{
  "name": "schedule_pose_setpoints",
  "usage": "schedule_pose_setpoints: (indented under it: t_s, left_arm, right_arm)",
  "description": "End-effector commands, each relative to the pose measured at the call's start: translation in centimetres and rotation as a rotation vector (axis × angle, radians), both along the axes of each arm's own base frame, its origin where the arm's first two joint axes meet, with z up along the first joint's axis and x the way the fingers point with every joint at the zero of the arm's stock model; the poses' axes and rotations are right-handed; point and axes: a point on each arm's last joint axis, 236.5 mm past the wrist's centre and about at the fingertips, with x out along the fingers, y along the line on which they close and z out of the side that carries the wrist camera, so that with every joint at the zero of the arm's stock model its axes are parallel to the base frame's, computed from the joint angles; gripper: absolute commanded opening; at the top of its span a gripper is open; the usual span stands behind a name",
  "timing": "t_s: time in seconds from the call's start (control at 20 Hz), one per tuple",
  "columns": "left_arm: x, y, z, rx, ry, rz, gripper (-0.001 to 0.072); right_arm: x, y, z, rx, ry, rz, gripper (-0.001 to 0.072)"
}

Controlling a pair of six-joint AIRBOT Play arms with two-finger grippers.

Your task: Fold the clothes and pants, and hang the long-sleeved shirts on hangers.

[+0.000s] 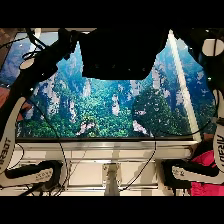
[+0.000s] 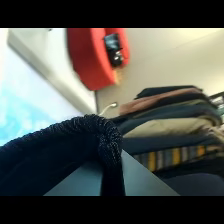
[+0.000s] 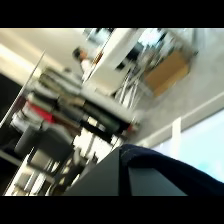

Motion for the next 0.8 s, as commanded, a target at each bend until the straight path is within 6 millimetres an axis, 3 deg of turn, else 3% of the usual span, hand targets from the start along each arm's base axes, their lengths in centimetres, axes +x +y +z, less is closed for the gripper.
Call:
schedule_pose_setpoints:
  t_s: [0.0, 0.15, 0.3, 0.4, 0.55, 0.65, 0.75]
  left_arm:
    - [1.9, -1.1, 1.5, -0.054, -0.065, -0.039, 0.0037]
    - [2.5, -2.0, 2.2, -0.055, -0.096, -0.077, 0.0037]
    - [2.4, -2.1, -0.1, 0.129, -0.106, -0.098, 0.0037]
    - [2.2, -1.9, -1.9, 0.171, -0.047, -0.122, 0.0037]
    - [1.3, -1.7, -5.9, 0.303, 0.055, -0.175, 0.0036]
    - [0.2, -1.2, -9.1, 0.382, 0.134, -0.188, 0.0036]
    - [-1.7, -0.6, -12.3, 0.422, 0.210, -0.195, 0.0036]
  right_arm:
    - [2.0, -1.0, 0.5, -0.049, -0.052, -0.054, 0.0014]
    - [2.3, 1.0, 2.4, -0.116, -0.085, 0.029, 0.0014]
    - [2.3, 1.6, 2.1, -0.178, -0.075, 0.059, 0.0016]
    - [1.8, 1.9, -0.8, -0.265, 0.011, 0.136, 0.0015]
    - [0.1, 1.0, -7.6, -0.285, 0.268, 0.233, 0.0011]
    - [-1.7, 0.9, -12.4, -0.293, 0.427, 0.291, 0.0011]
    - [-3.7, 1.7, -15.9, -0.290, 0.516, 0.327, 0.0011]
